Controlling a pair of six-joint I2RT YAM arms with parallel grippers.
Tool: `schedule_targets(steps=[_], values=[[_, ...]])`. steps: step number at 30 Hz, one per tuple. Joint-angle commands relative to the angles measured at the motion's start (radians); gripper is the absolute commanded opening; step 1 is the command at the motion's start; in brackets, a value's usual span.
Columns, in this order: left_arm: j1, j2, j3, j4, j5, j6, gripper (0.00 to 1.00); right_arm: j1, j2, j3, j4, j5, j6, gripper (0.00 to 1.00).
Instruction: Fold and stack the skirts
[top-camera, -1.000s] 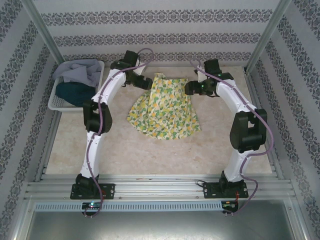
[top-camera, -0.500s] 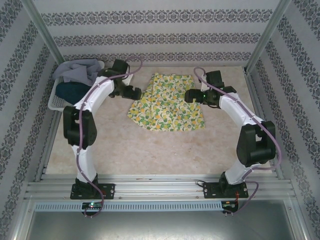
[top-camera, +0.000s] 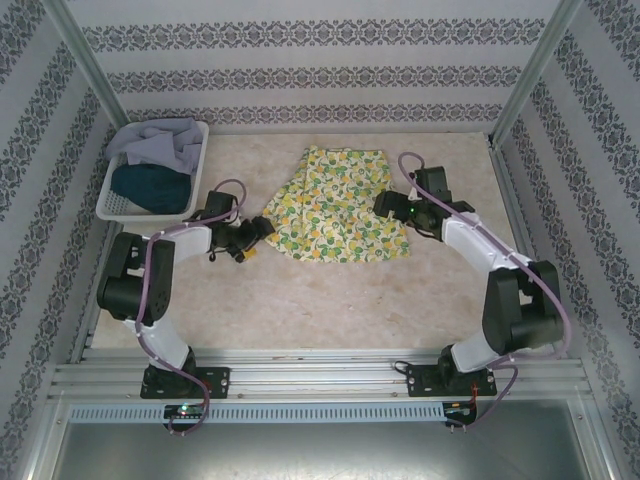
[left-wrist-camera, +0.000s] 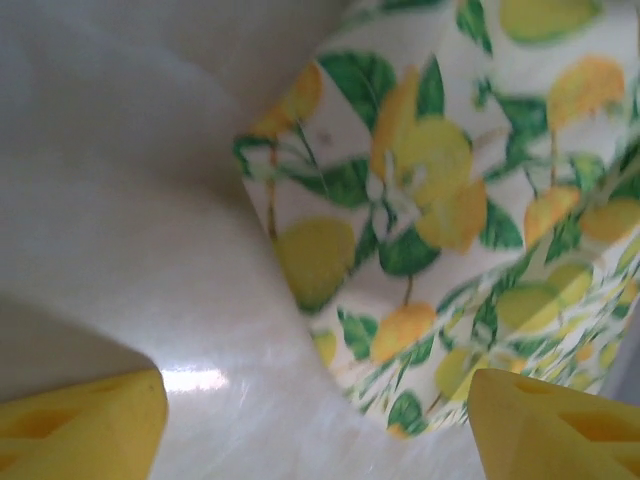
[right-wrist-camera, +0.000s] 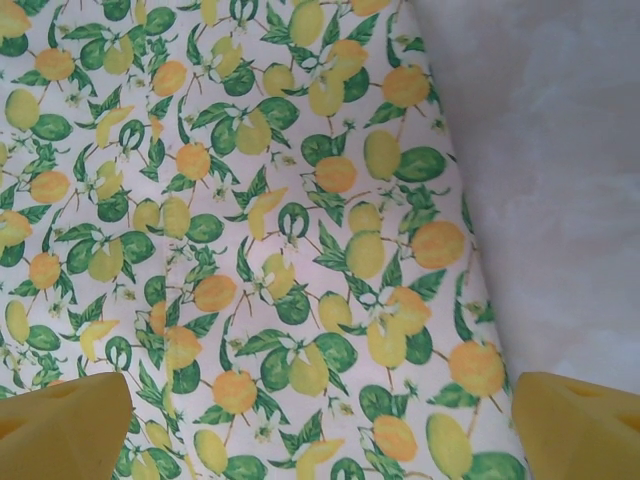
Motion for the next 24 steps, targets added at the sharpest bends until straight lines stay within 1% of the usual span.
schedule_targets(steps=[1,2,5,6,7,9,10,11,12,13,16,17,20,21,22,24], values=[[-0.009,0.127,0.006,0.519,0.109,-0.303,0.66,-0.008,-0.056,-0.032,0.037,0.043,0.023,0.98],[-0.011,0.15,0.003,0.55,0.11,-0.328,0.61,-0.008,-0.066,-0.036,0.024,0.049,0.018,0.98],[-0.019,0.138,-0.008,0.506,0.038,-0.284,0.58,-0.011,-0.106,-0.072,0.012,0.058,0.009,0.98],[-0.02,0.131,-0.009,0.498,0.032,-0.274,0.56,-0.012,-0.117,-0.088,0.013,0.058,0.011,0.98],[-0.02,0.129,-0.01,0.499,0.032,-0.274,0.52,-0.016,-0.125,-0.102,0.012,0.058,0.012,0.98],[-0.019,0.132,-0.013,0.503,0.037,-0.279,0.36,-0.03,-0.141,-0.136,0.005,0.058,0.025,0.98],[-0.02,0.133,-0.017,0.502,0.037,-0.281,0.25,-0.041,-0.148,-0.153,-0.001,0.063,0.039,0.98],[-0.019,0.131,-0.02,0.503,0.035,-0.283,0.17,-0.056,-0.157,-0.175,-0.005,0.07,0.055,0.98],[-0.019,0.13,-0.022,0.5,0.035,-0.284,0.13,-0.064,-0.163,-0.191,-0.007,0.07,0.068,0.97],[-0.02,0.126,-0.023,0.497,0.033,-0.282,0.1,-0.085,-0.174,-0.218,-0.002,0.05,0.083,0.97],[-0.019,0.115,-0.019,0.467,0.026,-0.269,0.05,-0.119,-0.183,-0.294,0.068,-0.105,0.091,0.93],[-0.02,0.111,-0.015,0.45,0.024,-0.259,0.05,-0.122,-0.168,-0.3,0.063,-0.129,0.074,0.9],[-0.019,0.108,-0.008,0.43,0.025,-0.246,0.03,-0.122,-0.089,-0.294,0.066,-0.207,0.014,0.76],[-0.018,0.106,-0.006,0.429,0.026,-0.246,0.03,-0.122,-0.061,-0.283,0.066,-0.237,0.001,0.73],[-0.019,0.108,-0.005,0.428,0.026,-0.247,0.01,-0.12,-0.033,-0.266,0.055,-0.25,-0.008,0.71],[-0.02,0.108,-0.005,0.429,0.027,-0.249,0.0,-0.119,0.004,-0.252,0.058,-0.227,-0.004,0.67]])
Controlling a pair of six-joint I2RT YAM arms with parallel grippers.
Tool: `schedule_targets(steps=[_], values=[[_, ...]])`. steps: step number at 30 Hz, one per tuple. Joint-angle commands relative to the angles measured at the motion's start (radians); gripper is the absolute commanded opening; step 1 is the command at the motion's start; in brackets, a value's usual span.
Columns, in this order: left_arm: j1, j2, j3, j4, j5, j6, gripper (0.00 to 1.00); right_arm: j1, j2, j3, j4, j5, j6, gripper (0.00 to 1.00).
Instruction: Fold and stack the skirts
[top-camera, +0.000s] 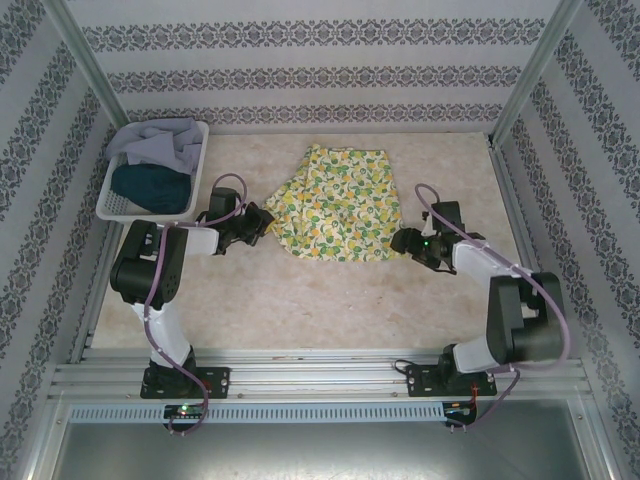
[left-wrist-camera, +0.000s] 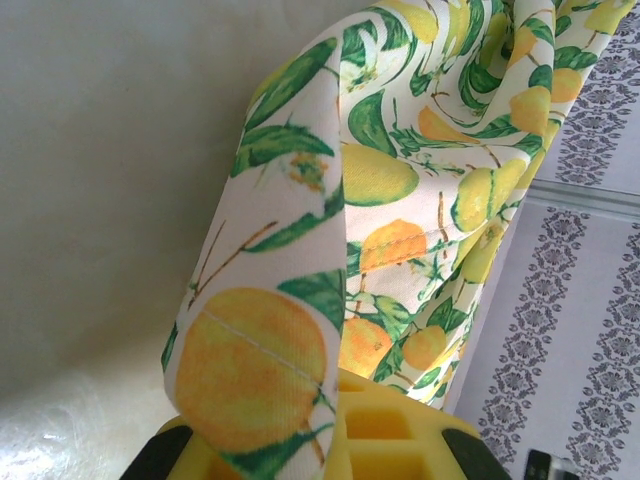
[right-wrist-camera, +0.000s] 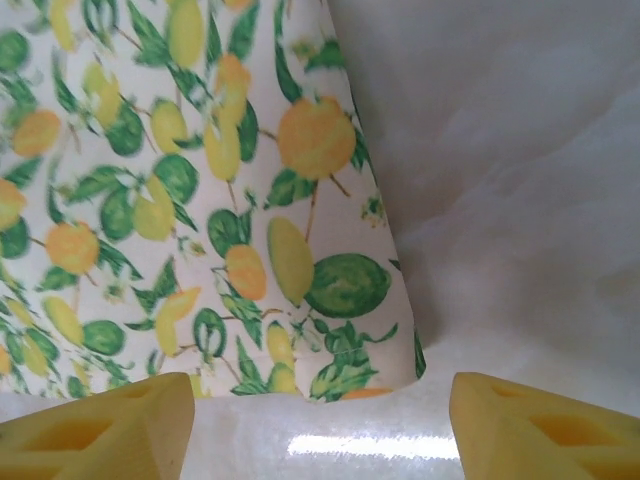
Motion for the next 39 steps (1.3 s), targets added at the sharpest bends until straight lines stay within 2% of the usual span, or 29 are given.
schedule_targets(steps=[1,4,6,9,11,12,15,21,24,28,31,34,35,37,39], values=[[-0.005,-0.014,0.004,-0.009,-0.016,0.016,0.0,0.001,0.056,0.032,0.024,-0.018,-0.018,0.65],[-0.005,-0.019,-0.011,0.047,-0.005,-0.027,0.0,-0.001,0.115,0.052,0.039,0.015,-0.014,0.62],[-0.003,-0.02,-0.015,0.091,0.017,-0.068,0.0,0.002,0.144,0.064,0.067,-0.025,-0.012,0.55],[0.0,-0.036,-0.018,0.168,0.041,-0.146,0.0,0.01,0.16,0.08,0.109,-0.047,-0.013,0.31],[0.008,-0.052,-0.023,0.301,0.065,-0.258,0.0,0.012,0.15,0.105,0.11,-0.033,-0.013,0.04],[0.015,-0.057,-0.019,0.363,0.074,-0.312,0.0,0.011,0.133,0.119,0.104,-0.026,-0.013,0.0],[0.045,-0.088,0.043,0.41,0.088,-0.408,0.0,0.01,0.02,0.192,0.034,0.01,-0.032,0.0],[0.061,-0.139,0.342,0.108,0.087,-0.286,0.0,-0.012,-0.183,0.431,-0.215,0.148,-0.132,0.0],[0.063,-0.1,0.481,0.094,0.077,-0.285,0.0,-0.031,-0.232,0.513,-0.253,0.173,-0.145,0.0],[0.054,-0.012,0.662,0.131,0.125,-0.34,0.0,-0.026,-0.259,0.636,-0.326,0.171,-0.172,0.0],[0.056,-0.033,0.556,0.171,0.105,-0.356,0.0,0.018,-0.303,0.603,-0.351,0.161,-0.212,0.0],[0.067,-0.089,0.321,0.211,0.088,-0.351,0.0,0.094,-0.375,0.471,-0.353,0.077,-0.276,0.01],[0.079,-0.108,0.232,0.234,0.085,-0.355,0.0,0.113,-0.398,0.417,-0.349,-0.023,-0.29,0.04],[0.112,-0.139,0.073,0.251,0.079,-0.345,0.0,0.165,-0.422,0.337,-0.364,-0.257,-0.332,0.19],[0.154,-0.162,-0.035,0.184,0.078,-0.278,0.0,0.232,-0.411,0.31,-0.428,-0.381,-0.369,0.36]])
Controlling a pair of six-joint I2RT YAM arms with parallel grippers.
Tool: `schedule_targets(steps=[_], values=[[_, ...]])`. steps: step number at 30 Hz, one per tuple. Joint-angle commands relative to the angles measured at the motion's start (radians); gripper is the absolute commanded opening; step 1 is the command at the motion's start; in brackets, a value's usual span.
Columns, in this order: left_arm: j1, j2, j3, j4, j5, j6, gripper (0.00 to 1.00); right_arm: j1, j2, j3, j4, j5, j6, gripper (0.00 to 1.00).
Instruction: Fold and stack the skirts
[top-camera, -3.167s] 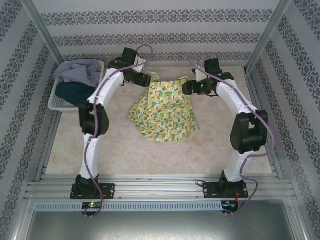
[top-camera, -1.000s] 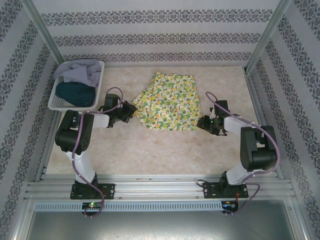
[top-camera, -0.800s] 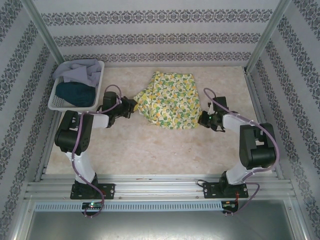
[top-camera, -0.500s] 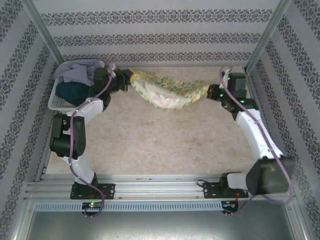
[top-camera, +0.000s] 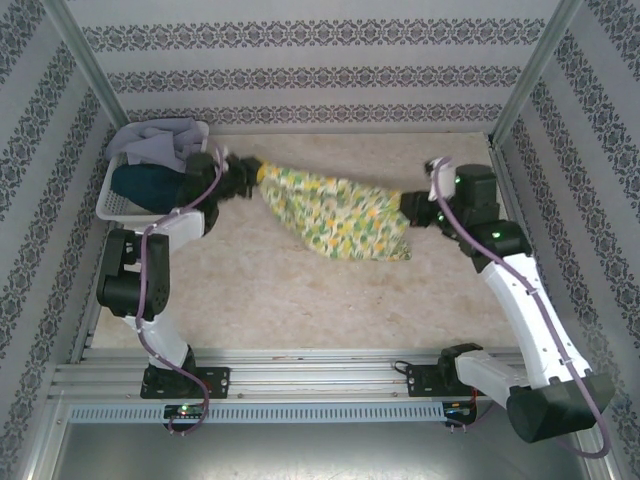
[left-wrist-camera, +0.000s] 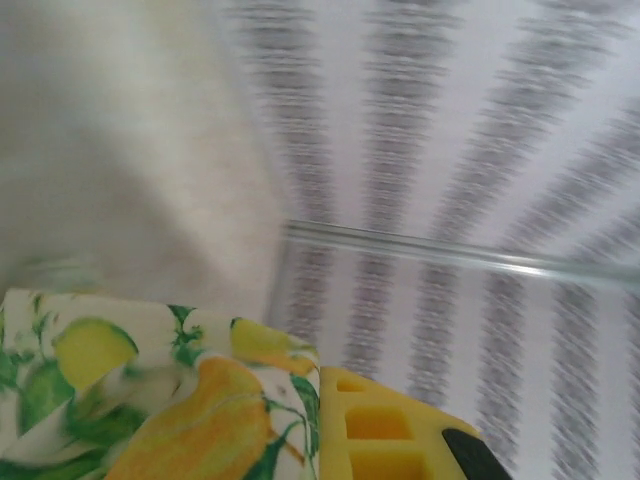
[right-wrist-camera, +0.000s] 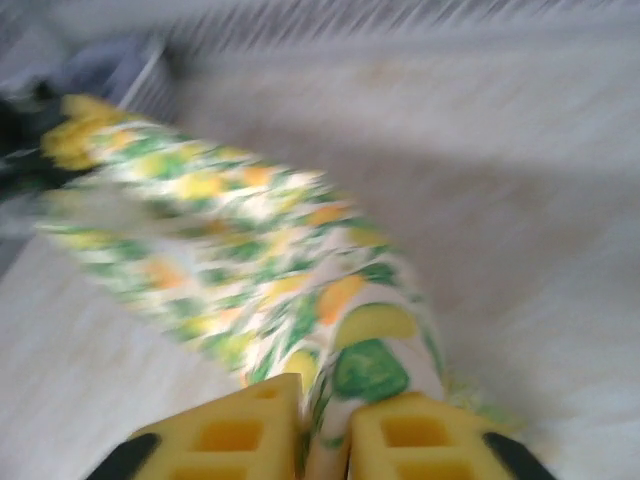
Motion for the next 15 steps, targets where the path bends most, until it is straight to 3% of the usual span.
schedule_targets(steps=[1,3,5,6,7,9,11,15], values=[[0.079,-0.055,-0.137,-0.054,0.004,0.096,0.0,0.076,0.011,-0.034,-0.118,-0.3,-0.101,0.43],[0.112,-0.05,-0.166,-0.136,0.025,0.184,0.02,0.065,0.02,-0.017,-0.142,-0.276,-0.109,0.64],[0.128,-0.043,-0.163,-0.228,0.026,0.277,0.08,0.016,0.006,-0.017,-0.087,-0.192,-0.081,0.73],[0.131,-0.037,-0.153,-0.273,0.023,0.321,0.09,-0.024,-0.005,-0.035,-0.019,-0.164,-0.036,0.91],[0.132,-0.031,-0.141,-0.305,0.016,0.358,0.11,-0.054,-0.009,-0.056,0.049,-0.133,0.013,0.98],[0.132,-0.011,-0.102,-0.38,0.009,0.43,0.16,-0.086,0.019,-0.09,0.151,-0.023,0.101,0.98],[0.134,0.015,-0.045,-0.453,0.02,0.497,0.22,-0.06,0.094,-0.086,0.146,0.103,0.119,0.98],[0.122,-0.03,0.016,-0.55,0.03,0.573,0.45,0.024,0.264,-0.081,0.126,0.226,0.127,0.98]])
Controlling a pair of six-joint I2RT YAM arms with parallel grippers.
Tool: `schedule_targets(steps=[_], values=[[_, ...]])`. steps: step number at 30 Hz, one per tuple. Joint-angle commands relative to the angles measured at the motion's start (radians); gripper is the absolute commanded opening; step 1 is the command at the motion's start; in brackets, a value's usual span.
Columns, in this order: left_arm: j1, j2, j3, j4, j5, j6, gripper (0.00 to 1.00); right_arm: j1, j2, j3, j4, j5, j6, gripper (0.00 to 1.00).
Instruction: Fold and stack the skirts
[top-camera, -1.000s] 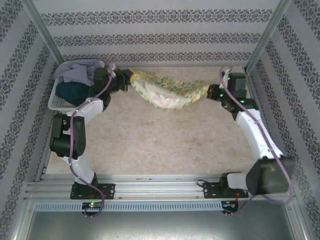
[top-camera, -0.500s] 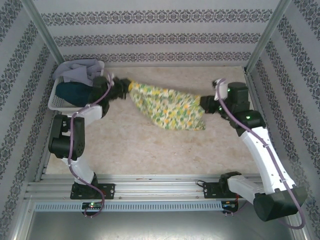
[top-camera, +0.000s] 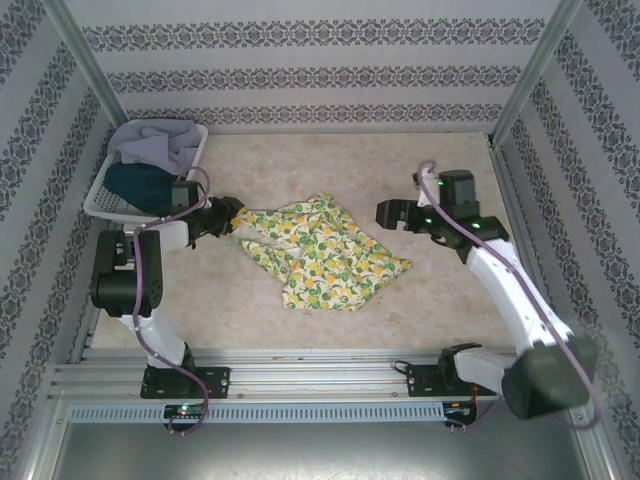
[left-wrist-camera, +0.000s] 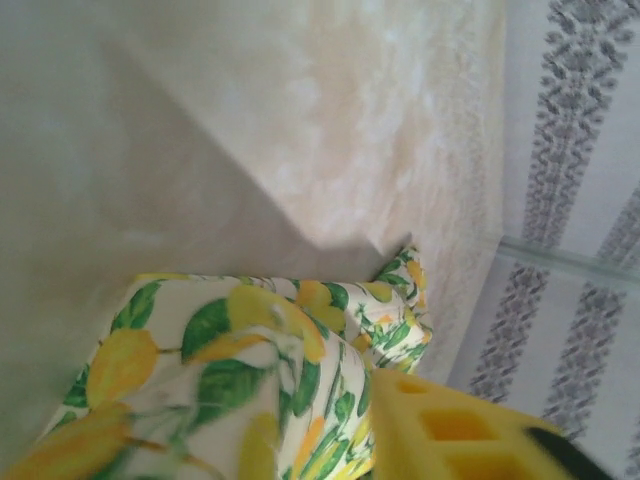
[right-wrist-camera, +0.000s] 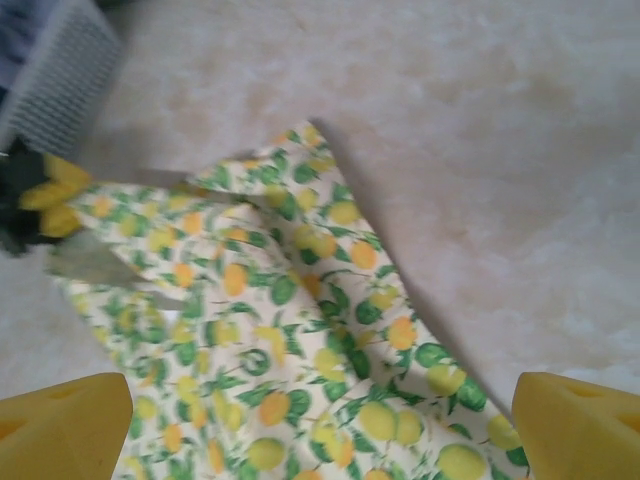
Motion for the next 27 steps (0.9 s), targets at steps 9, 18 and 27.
schedule_targets(steps=[9,18,27], values=[[-0.03,-0.118,0.048,-0.372,-0.123,0.29,0.54,0.116,0.408,0.109,0.045,0.032,-0.049,0.98],[-0.062,-0.049,0.064,-0.34,-0.159,0.24,0.62,0.201,0.715,0.34,0.15,-0.089,-0.055,0.95],[-0.062,0.03,0.158,-0.401,-0.195,0.307,0.52,0.436,0.603,0.173,0.208,-0.251,-0.128,0.95]])
